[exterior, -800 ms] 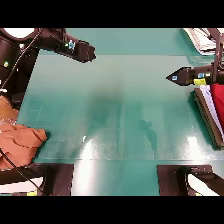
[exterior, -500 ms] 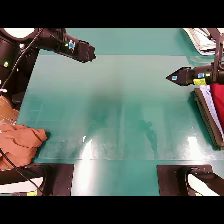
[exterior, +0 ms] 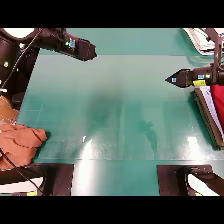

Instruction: Fold the shirts.

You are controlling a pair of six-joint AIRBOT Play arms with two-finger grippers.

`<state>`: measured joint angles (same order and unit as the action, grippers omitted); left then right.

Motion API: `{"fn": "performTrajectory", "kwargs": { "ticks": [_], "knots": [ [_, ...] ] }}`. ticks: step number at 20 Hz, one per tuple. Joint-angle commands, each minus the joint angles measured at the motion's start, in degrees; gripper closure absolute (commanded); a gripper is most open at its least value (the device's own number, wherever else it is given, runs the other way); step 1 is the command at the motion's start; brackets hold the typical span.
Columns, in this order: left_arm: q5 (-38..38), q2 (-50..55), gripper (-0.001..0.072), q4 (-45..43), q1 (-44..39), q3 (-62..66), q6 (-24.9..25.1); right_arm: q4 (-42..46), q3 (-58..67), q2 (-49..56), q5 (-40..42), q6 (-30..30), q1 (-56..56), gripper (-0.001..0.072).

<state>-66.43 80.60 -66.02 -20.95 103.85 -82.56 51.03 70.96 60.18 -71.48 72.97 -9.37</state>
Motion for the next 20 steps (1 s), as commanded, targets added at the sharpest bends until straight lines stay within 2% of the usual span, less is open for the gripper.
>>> {"fn": "performTrajectory", "kwargs": {
  "ticks": [1, 5, 12, 15, 16, 17, 18, 20],
  "knots": [
    [1.57, -0.48, 0.0680, 0.28, 0.72, 0.07, 0.09, -0.02, 0.00, 0.02, -0.70, 0.02, -0.04, 0.0696],
    [-9.79, -6.12, 0.0680, -3.48, 8.17, -1.86, 0.50, 0.00, 0.00, 0.02, -0.74, 0.02, -0.04, 0.0697],
    [-14.58, -32.04, 0.0680, -9.94, 34.42, -29.77, -2.05, 0.02, 0.00, 0.04, -0.61, 0.00, -0.04, 0.0697],
    [-20.41, -36.15, 0.0676, -15.85, 42.07, -38.10, -2.99, 0.04, 0.00, 0.04, -0.48, 0.00, -0.04, 0.0697],
    [-22.10, -36.26, 0.0419, -18.12, 43.56, -40.46, -3.17, 0.04, -0.02, 0.04, -0.52, 0.00, -0.04, 0.0697],
    [-22.58, -36.26, 0.0088, -20.28, 44.39, -43.12, -5.03, 0.04, 0.00, 0.04, -0.50, -0.02, -0.04, 0.0697],
    [-22.49, -36.26, 0.0026, -21.99, 44.81, -45.90, -6.88, 0.07, 0.00, 0.04, -0.48, -0.02, -0.04, 0.0697],
    [-20.26, -36.26, 0.0025, -23.39, 44.81, -52.65, -8.70, 0.04, 0.00, 0.04, -0.50, -0.02, -0.04, 0.0697]
  ]
}}
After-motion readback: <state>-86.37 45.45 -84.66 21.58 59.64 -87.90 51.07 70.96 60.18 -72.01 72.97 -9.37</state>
